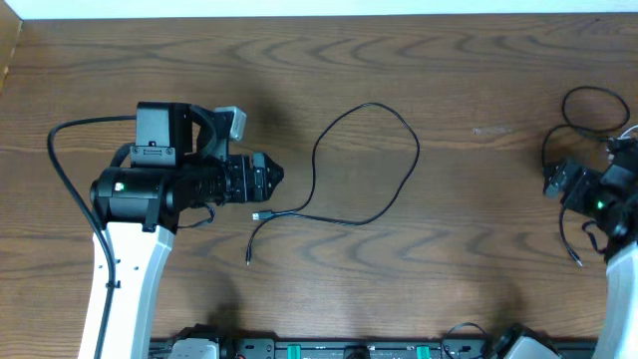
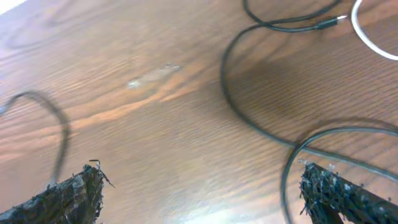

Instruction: Untangle cables

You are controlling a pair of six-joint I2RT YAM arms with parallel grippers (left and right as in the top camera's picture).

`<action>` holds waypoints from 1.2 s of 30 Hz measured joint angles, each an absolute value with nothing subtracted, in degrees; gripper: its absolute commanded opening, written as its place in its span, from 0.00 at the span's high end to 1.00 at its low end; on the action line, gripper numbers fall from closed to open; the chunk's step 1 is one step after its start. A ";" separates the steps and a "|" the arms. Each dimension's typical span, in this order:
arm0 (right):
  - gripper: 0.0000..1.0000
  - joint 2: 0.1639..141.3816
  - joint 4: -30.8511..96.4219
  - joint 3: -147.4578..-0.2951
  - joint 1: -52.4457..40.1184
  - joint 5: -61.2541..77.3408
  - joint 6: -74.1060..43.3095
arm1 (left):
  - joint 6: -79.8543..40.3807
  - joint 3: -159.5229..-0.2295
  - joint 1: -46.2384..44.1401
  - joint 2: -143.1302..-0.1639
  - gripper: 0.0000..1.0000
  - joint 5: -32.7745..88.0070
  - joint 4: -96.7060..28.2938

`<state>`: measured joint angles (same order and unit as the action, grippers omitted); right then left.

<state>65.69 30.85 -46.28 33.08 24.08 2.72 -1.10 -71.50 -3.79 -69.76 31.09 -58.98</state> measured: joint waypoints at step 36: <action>0.01 62.15 37.01 -46.28 28.73 39.44 3.20 | 33.26 -65.98 -6.37 -94.67 0.02 23.40 -53.89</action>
<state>62.15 37.01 -46.28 28.73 39.44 3.20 33.26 -65.98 -6.37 -94.67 23.40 -53.89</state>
